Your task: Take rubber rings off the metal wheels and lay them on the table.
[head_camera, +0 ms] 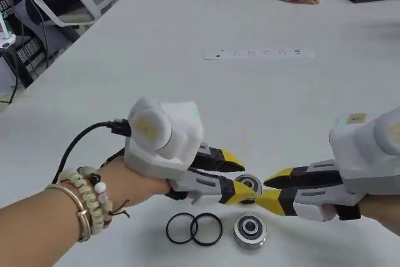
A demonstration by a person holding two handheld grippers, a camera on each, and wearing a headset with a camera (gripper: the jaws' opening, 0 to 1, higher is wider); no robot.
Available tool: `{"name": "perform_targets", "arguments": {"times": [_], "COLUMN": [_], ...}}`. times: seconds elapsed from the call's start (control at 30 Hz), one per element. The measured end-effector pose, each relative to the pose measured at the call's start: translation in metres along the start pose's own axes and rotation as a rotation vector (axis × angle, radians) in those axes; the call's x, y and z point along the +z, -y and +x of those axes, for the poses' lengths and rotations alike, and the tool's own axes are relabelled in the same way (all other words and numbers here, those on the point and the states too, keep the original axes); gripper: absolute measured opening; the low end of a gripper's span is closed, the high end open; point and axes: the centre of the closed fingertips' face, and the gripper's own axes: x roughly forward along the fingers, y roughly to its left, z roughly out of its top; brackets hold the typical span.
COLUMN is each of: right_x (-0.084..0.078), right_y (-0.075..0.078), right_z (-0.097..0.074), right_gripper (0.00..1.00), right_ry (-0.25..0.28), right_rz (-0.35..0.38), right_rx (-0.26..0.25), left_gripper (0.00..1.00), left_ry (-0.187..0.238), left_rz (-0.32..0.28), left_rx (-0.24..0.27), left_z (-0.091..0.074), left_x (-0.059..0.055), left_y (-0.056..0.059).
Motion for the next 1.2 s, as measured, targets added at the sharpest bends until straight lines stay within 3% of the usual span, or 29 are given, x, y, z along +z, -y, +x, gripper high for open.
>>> {"name": "perform_targets", "arguments": {"times": [0.27, 0.63, 0.93, 1.1, 1.2], "right_x": [-0.0036, -0.0048, -0.0051, -0.0061, -0.0074], "right_y": [-0.0008, 0.0014, -0.0005, -0.0014, 0.0009], "right_z": [0.0026, 0.0059, 0.0073, 0.0048, 0.0037], "right_gripper": [0.19, 0.18, 0.17, 0.13, 0.03], "right_ry": [-0.022, -0.034, -0.032, -0.045, -0.063], "right_rz": [-0.018, -0.03, -0.037, -0.101, -0.168], "right_rx": [0.001, 0.001, 0.018, 0.011, -0.007], "left_gripper": [0.1, 0.08, 0.08, 0.07, 0.07], "left_ry": [-0.003, 0.027, 0.027, 0.029, 0.033], "left_rz": [-0.007, -0.033, -0.045, -0.048, -0.05], "left_rx": [0.002, 0.021, 0.021, 0.023, 0.025], "left_z": [0.0023, 0.0013, 0.0012, 0.0013, 0.0018], "left_x": [-0.0026, -0.0035, -0.0046, -0.0043, -0.0041], "left_y": [0.0022, 0.0018, 0.0007, 0.0006, 0.0008]}}
